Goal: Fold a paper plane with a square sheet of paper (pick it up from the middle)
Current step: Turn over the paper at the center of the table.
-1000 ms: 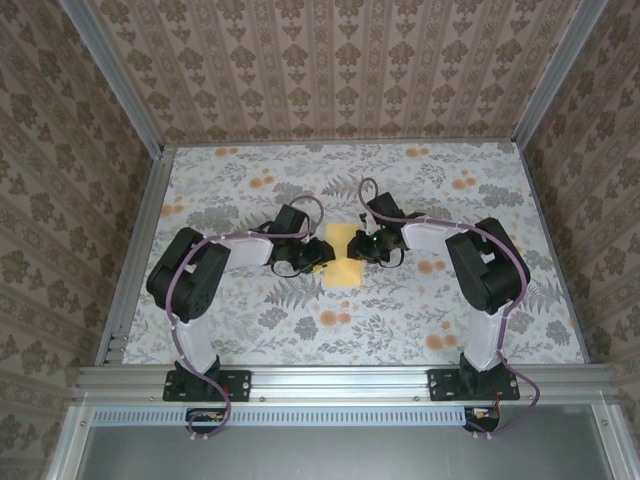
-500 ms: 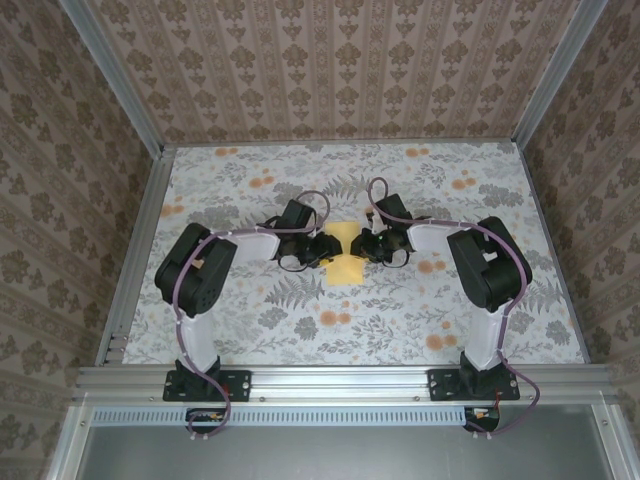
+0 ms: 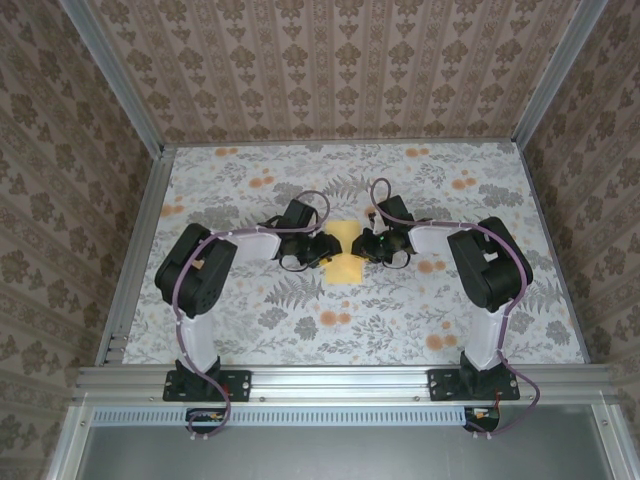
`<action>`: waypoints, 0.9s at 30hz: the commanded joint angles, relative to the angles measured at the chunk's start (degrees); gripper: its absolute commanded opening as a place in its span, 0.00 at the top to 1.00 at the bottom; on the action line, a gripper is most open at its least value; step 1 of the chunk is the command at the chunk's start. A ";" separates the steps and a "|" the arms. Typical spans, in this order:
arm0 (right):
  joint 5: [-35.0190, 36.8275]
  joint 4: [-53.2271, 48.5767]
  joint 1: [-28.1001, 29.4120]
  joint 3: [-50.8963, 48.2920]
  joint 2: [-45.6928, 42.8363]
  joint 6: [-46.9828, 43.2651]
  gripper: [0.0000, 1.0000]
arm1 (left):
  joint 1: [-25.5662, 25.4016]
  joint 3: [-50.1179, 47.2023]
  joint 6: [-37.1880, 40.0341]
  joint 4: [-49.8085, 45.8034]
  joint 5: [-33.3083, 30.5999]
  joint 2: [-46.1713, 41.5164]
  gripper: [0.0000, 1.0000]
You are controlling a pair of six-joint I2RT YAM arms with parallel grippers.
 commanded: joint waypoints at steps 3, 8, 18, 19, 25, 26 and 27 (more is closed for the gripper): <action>1.65 0.03 -0.31 -2.70 0.75 2.55 0.84 | -0.46 -2.85 -6.98 3.29 -0.27 -0.99 0.61; 1.31 -0.03 -0.28 -2.92 0.79 2.47 0.84 | -0.47 -1.99 -7.51 4.45 0.35 0.15 0.64; 1.20 0.32 -0.35 -3.39 0.57 2.47 0.84 | -0.38 -0.64 -8.31 7.26 0.95 1.13 0.68; 1.20 0.31 -0.29 -3.38 0.60 2.44 0.85 | -0.38 -0.88 -8.46 7.70 0.79 0.93 0.69; 1.25 0.14 -0.31 -3.30 0.36 2.30 0.85 | -0.03 -2.17 -8.74 11.75 0.34 0.78 0.74; 1.20 0.17 -0.36 -3.32 0.43 2.29 0.85 | 0.06 -2.21 -8.57 11.74 0.03 0.87 0.75; 1.25 0.20 -0.35 -3.34 0.44 2.29 0.85 | 0.15 -2.14 -8.28 11.80 -0.28 0.96 0.76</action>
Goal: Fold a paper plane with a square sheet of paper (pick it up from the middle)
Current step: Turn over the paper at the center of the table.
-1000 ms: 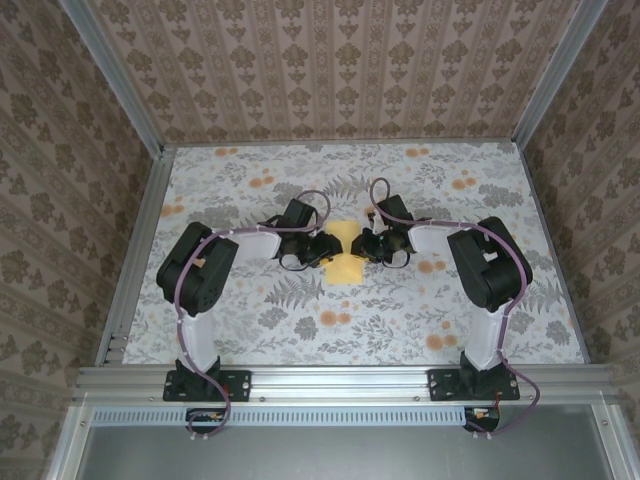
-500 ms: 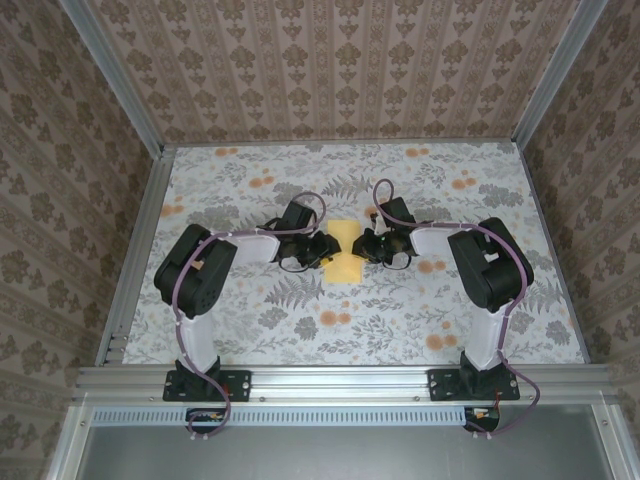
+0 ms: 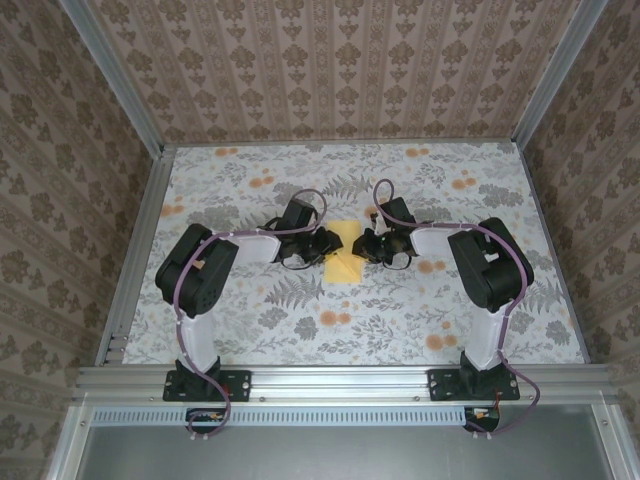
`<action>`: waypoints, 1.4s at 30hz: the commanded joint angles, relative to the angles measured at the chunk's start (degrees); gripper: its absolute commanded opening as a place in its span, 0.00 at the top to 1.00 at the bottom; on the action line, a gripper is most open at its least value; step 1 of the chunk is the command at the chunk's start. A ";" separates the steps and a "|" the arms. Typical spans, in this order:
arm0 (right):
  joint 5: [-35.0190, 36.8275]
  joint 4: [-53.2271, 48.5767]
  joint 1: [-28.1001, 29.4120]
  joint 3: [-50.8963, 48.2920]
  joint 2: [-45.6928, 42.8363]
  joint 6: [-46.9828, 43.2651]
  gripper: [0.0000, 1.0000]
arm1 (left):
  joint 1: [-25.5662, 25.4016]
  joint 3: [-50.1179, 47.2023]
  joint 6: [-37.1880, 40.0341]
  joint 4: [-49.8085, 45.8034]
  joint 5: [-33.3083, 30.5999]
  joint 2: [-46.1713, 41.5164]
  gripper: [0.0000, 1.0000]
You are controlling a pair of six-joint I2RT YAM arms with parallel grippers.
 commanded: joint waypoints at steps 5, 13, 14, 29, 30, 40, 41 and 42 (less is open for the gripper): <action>2.01 -2.76 -0.25 -1.84 0.59 0.37 0.85 | 0.78 -0.09 1.65 0.56 -1.70 0.88 0.83; 0.44 -3.54 -0.60 -1.18 -4.44 -0.90 0.79 | 0.96 1.30 7.30 -4.22 -3.91 -0.14 0.96; 0.48 -3.76 -0.79 -1.27 -6.03 -1.10 0.77 | 0.96 1.71 8.48 -5.46 -3.99 -0.70 0.96; 21.96 -12.08 -4.56 -7.12 -35.45 -7.79 0.23 | -0.73 19.05 40.25 -50.68 -28.79 -17.64 0.96; 22.60 -11.76 -4.77 -7.85 -36.81 -7.96 0.22 | -1.40 20.67 42.43 -53.09 -32.43 -17.67 0.96; 27.72 -11.90 -7.29 -14.33 -46.47 -7.57 0.14 | -11.11 30.74 50.68 -62.26 -69.02 -6.62 0.96; 28.28 -12.27 -7.59 -14.67 -47.26 -7.17 0.13 | -11.97 31.34 50.60 -62.55 -70.96 -4.89 0.96; 28.64 -12.77 -7.85 -15.06 -48.18 -6.86 0.12 | -12.84 31.95 50.40 -62.89 -72.65 -2.94 0.96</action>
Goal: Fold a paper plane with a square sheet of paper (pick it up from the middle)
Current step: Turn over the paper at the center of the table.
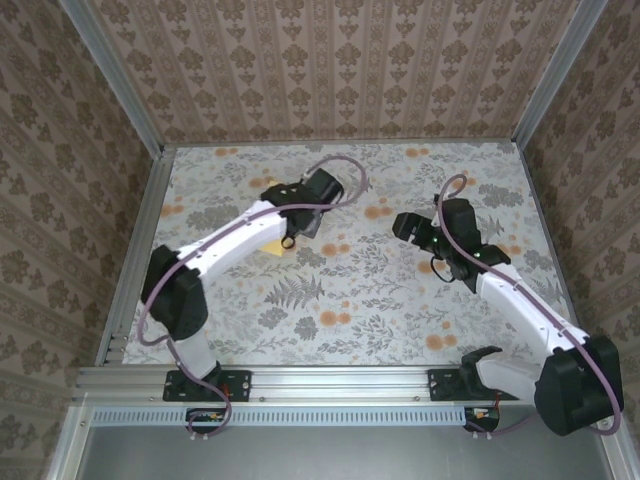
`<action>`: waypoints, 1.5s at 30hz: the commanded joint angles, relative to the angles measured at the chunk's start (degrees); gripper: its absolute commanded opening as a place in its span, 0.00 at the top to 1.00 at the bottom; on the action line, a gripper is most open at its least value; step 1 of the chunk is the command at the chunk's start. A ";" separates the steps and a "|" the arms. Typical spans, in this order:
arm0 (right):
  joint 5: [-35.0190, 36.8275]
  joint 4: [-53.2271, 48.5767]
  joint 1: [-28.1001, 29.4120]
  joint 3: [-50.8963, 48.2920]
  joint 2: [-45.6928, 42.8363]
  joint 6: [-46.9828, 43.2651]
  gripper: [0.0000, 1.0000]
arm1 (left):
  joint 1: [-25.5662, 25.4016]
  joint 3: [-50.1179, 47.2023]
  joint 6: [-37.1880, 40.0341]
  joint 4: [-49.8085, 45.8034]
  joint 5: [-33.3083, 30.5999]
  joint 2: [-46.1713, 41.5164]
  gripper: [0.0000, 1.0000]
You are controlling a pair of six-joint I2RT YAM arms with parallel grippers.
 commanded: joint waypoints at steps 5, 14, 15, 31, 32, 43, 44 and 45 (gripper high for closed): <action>5.88 -5.63 -2.07 -1.73 -6.08 1.80 0.08 | -4.60 3.36 2.39 -3.65 -13.62 12.92 0.96; 6.21 -7.21 -3.75 -3.59 -9.28 3.69 0.08 | -7.72 3.60 0.71 3.24 -2.66 20.06 0.90; 6.17 -7.25 -3.92 -3.59 -9.17 3.71 0.08 | -7.98 3.40 0.29 3.88 -0.90 20.17 0.88; -0.20 -4.72 -4.57 1.62 0.06 0.71 0.08 | -2.29 -0.28 -3.43 11.62 27.81 6.90 0.43; -1.33 -4.22 -4.55 1.96 1.04 0.55 0.08 | -1.71 -1.17 -3.80 12.74 29.94 4.53 0.38; -14.78 4.35 6.39 7.29 16.70 3.55 0.10 | 14.59 -16.67 -12.65 26.17 52.00 -13.29 0.26; -15.75 5.27 7.66 7.99 19.00 4.55 0.10 | 16.04 -18.13 -13.51 26.71 52.55 -13.72 0.27; -17.08 6.21 8.84 8.58 20.86 6.03 0.11 | 17.69 -19.72 -14.35 27.22 53.30 -14.03 0.28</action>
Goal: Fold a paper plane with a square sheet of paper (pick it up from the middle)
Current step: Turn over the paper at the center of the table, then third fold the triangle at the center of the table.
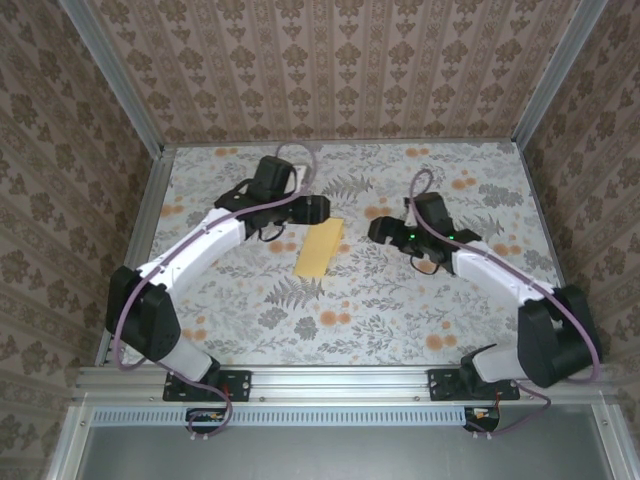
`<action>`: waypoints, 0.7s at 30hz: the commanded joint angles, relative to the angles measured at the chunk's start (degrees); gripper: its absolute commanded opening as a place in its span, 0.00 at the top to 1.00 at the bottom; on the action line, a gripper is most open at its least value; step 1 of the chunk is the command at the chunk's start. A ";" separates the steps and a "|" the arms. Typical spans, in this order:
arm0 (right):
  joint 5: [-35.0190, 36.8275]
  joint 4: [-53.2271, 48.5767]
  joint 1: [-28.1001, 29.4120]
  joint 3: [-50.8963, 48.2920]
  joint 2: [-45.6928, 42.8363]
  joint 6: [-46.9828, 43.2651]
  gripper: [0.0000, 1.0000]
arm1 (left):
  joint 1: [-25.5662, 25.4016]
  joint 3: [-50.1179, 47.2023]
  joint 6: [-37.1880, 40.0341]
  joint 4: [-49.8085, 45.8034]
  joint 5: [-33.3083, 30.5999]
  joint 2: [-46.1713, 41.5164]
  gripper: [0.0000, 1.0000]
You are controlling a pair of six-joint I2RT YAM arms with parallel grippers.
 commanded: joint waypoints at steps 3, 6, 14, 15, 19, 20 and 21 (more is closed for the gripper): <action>-7.27 4.69 6.14 4.00 7.80 7.44 0.13 | 6.06 -7.93 -6.60 3.74 7.97 0.34 0.32; -7.28 5.35 10.14 4.74 10.74 11.88 0.14 | 9.77 -11.25 -8.95 6.60 9.75 1.20 0.35; -8.41 18.34 16.47 2.16 17.05 24.59 0.29 | 12.99 -14.15 -10.96 8.56 9.93 2.24 0.39; -8.43 18.94 16.85 2.34 17.87 25.43 0.31 | 13.21 -14.35 -11.00 8.75 10.04 2.34 0.40; -8.61 21.68 17.43 2.34 21.02 28.04 0.42 | 13.53 -15.05 -11.18 9.35 10.34 2.36 0.40; -8.74 22.16 17.46 2.43 21.58 28.35 0.44 | 13.53 -15.18 -11.18 9.51 10.44 2.40 0.41; -8.98 22.69 17.60 2.60 22.18 28.75 0.47 | 13.53 -15.31 -11.05 9.73 10.64 2.40 0.42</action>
